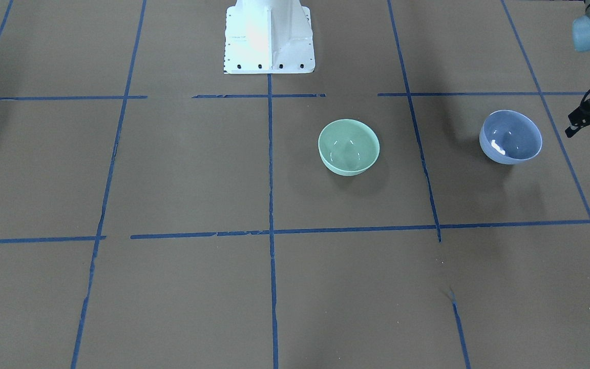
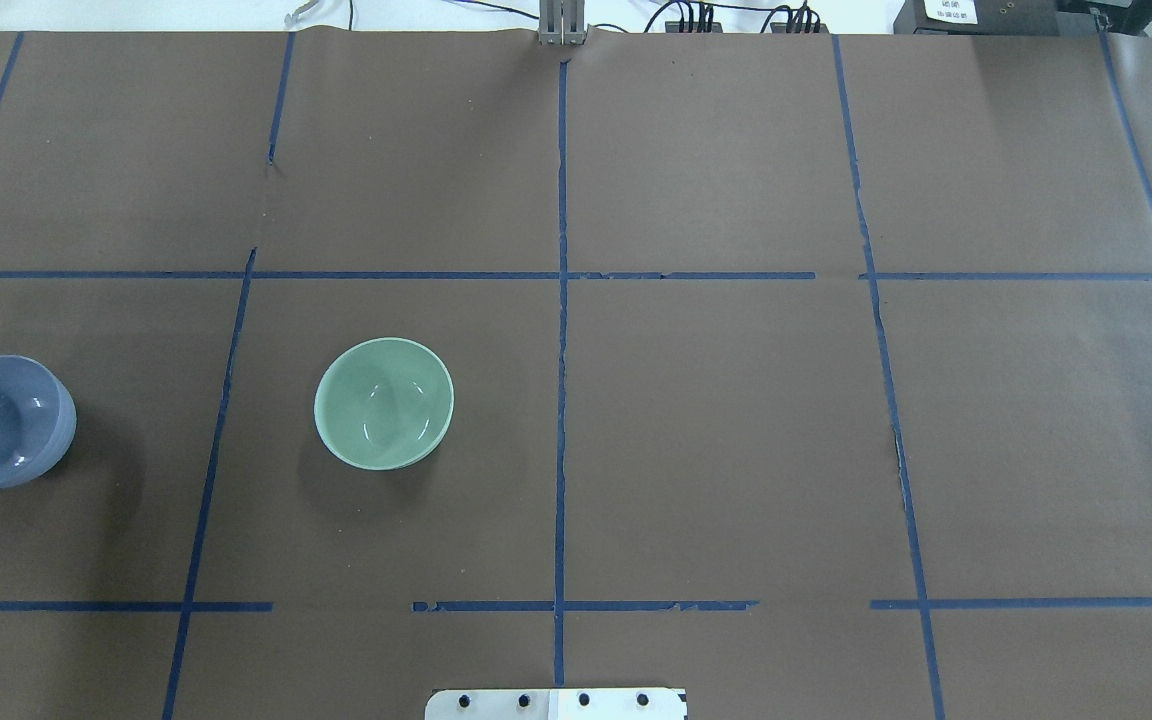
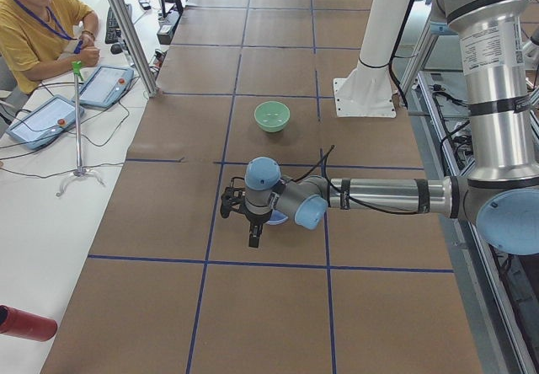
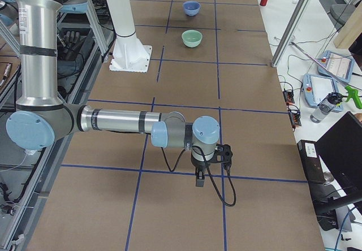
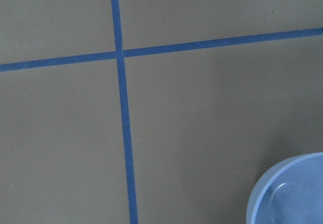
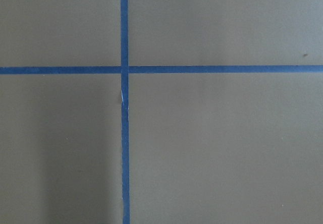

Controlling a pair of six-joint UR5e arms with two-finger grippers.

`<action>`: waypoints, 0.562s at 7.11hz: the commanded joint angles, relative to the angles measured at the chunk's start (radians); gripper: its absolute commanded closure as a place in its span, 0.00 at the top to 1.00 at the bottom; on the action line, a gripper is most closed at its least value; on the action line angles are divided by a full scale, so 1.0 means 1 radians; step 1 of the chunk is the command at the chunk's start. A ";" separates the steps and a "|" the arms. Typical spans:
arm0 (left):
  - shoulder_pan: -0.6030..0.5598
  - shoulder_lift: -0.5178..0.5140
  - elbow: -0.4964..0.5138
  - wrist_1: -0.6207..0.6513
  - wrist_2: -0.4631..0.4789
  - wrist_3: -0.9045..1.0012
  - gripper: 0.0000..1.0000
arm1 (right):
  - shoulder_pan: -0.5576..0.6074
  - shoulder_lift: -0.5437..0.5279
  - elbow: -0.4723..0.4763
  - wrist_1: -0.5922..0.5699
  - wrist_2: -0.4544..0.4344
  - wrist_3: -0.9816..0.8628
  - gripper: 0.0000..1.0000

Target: Stack blue bowl on green bowl

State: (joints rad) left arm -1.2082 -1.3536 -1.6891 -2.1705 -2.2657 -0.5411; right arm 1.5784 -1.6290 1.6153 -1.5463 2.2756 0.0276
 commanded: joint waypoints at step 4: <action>0.157 0.022 0.020 -0.140 0.037 -0.189 0.54 | 0.000 0.000 0.000 0.000 -0.001 0.000 1.00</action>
State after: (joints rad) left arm -1.0655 -1.3335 -1.6681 -2.3067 -2.2297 -0.7249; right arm 1.5785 -1.6291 1.6152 -1.5462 2.2751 0.0276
